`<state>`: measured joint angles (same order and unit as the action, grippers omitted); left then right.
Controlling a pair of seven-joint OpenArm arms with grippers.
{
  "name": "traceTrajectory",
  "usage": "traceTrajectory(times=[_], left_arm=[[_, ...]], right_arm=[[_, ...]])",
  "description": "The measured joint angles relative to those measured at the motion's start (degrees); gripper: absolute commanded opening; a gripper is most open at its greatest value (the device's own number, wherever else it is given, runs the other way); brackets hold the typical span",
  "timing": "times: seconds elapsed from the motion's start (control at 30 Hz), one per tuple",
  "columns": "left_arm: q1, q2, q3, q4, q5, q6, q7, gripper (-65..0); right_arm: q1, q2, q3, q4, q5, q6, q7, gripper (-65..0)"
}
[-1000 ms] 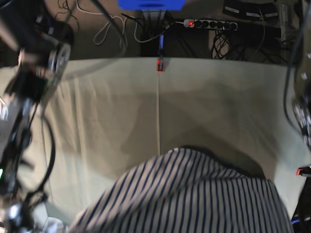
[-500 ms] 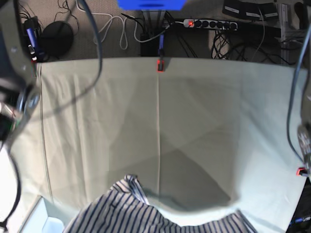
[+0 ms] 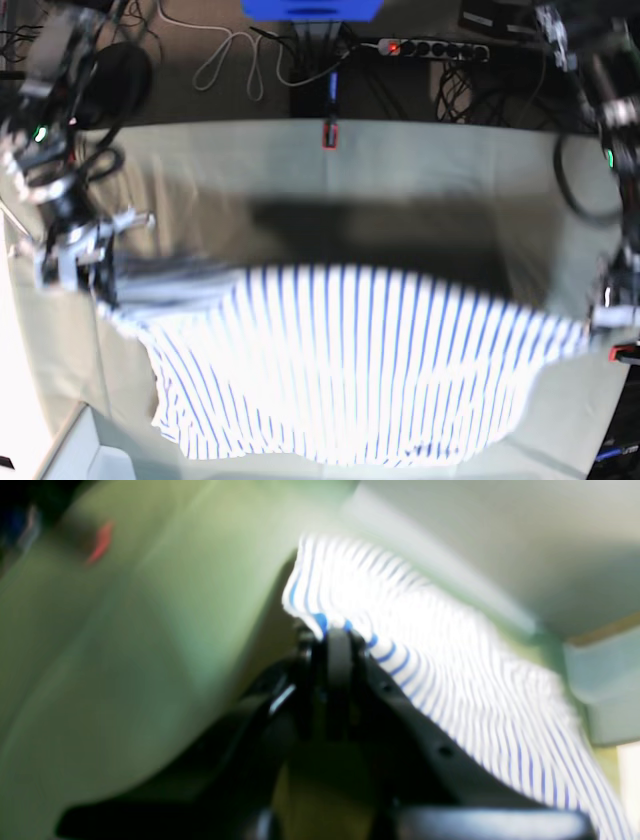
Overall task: Layout the t-shirt on the table in an organized manner, then fold the t-shirt properly
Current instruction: 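Lift the shirt with both grippers and swing it up, then shake the lifted shirt with both grippers and lower it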
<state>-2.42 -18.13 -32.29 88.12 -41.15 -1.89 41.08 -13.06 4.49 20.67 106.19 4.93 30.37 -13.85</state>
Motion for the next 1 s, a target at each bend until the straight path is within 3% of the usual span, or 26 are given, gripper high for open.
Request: traceTrajectory(times=[0.2,0.37,0.5,0.63,0.83,1.0], left_arm=[[11.41,2.78,-7.54,-0.17,-0.04,0.11,-0.11,-64.7],[13.53,3.06,-12.35,4.31,0.13,0.15,0.26,-64.7],[15.54,2.95,-15.30,11.04,-0.44,-4.87,-0.13,-64.7],[16.04,4.55,-16.79,14.27,0.13,-6.56,0.26,-64.7],[15.19,4.48,-16.74,16.35,-0.02,-6.97,0.28,-64.7],[5.97,4.13,-15.93,15.50,0.55,-7.19,0.22,-64.7]], right_arm=[[-9.64,-2.25,-0.09,-1.88,-0.07,-0.13,6.21,-65.0],[-14.58,-2.29,-0.04,-1.75,0.17,-0.15,13.75,-65.0],[-19.02,-2.43,-0.09,-1.73,0.09,-0.11,22.45,-65.0],[-20.98,-2.43,-0.07,-1.73,0.07,-0.17,29.16,-65.0],[-20.13,-2.21,1.46,0.98,4.17,-0.20,29.66,-65.0],[-10.62,-1.79,2.21,1.92,4.04,-0.17,21.31,-65.0]])
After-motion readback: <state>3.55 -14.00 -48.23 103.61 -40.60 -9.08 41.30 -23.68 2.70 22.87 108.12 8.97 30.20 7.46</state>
